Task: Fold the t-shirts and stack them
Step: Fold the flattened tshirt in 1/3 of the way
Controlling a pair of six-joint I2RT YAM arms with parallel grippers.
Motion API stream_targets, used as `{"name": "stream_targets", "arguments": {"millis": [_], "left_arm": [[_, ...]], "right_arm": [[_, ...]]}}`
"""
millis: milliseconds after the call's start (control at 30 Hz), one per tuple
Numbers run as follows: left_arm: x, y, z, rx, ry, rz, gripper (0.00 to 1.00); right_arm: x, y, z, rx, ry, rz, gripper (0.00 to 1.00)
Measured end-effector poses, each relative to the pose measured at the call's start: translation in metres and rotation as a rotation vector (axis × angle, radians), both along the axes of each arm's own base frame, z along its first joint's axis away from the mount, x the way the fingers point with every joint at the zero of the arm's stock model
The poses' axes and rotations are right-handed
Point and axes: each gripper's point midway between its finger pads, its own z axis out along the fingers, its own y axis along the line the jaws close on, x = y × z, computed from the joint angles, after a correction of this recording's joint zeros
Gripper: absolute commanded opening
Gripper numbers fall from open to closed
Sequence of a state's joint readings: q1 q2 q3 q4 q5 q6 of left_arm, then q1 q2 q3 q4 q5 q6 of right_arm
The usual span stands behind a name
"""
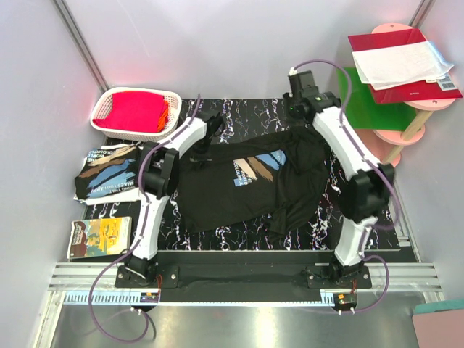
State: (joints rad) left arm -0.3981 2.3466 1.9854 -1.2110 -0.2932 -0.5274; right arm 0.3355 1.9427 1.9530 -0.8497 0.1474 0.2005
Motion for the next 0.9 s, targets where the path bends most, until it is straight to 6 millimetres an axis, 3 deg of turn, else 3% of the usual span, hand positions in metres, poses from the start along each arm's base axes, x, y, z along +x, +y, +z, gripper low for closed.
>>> {"name": "stream_targets", "arguments": {"millis": [67,167,367,500,600,633,700,767,900], "left_arm": [[0.011,0.004,0.0,0.014,-0.002,0.008,0.0],[0.024,0.016,-0.006,0.04,0.0,0.031,0.0],[0.031,0.052,-0.005,0.085,0.026,0.097,0.0],[0.043,0.07,-0.003,0.094,0.005,0.128,0.0],[0.05,0.073,-0.001,0.084,-0.017,0.114,0.25],[0.052,0.07,-0.001,0.078,-0.027,0.101,0.53],[0.052,0.06,0.002,0.059,-0.046,0.063,0.71],[0.045,0.046,0.011,0.026,-0.072,0.028,0.85],[0.018,0.017,0.055,-0.093,-0.161,-0.03,0.88]], "right_arm": [[-0.02,0.001,0.012,0.047,-0.012,0.012,0.34],[-0.053,-0.002,-0.004,0.077,0.053,0.011,0.33],[-0.126,-0.014,-0.097,0.075,0.344,-0.036,0.31],[-0.156,-0.017,-0.125,0.083,0.447,-0.063,0.31],[-0.165,-0.019,-0.129,0.092,0.451,-0.073,0.31],[-0.165,-0.019,-0.128,0.097,0.44,-0.074,0.32],[-0.163,-0.018,-0.125,0.11,0.409,-0.072,0.33],[-0.158,-0.016,-0.119,0.124,0.37,-0.066,0.34],[-0.139,-0.012,-0.113,0.115,0.278,-0.054,0.35]]}}
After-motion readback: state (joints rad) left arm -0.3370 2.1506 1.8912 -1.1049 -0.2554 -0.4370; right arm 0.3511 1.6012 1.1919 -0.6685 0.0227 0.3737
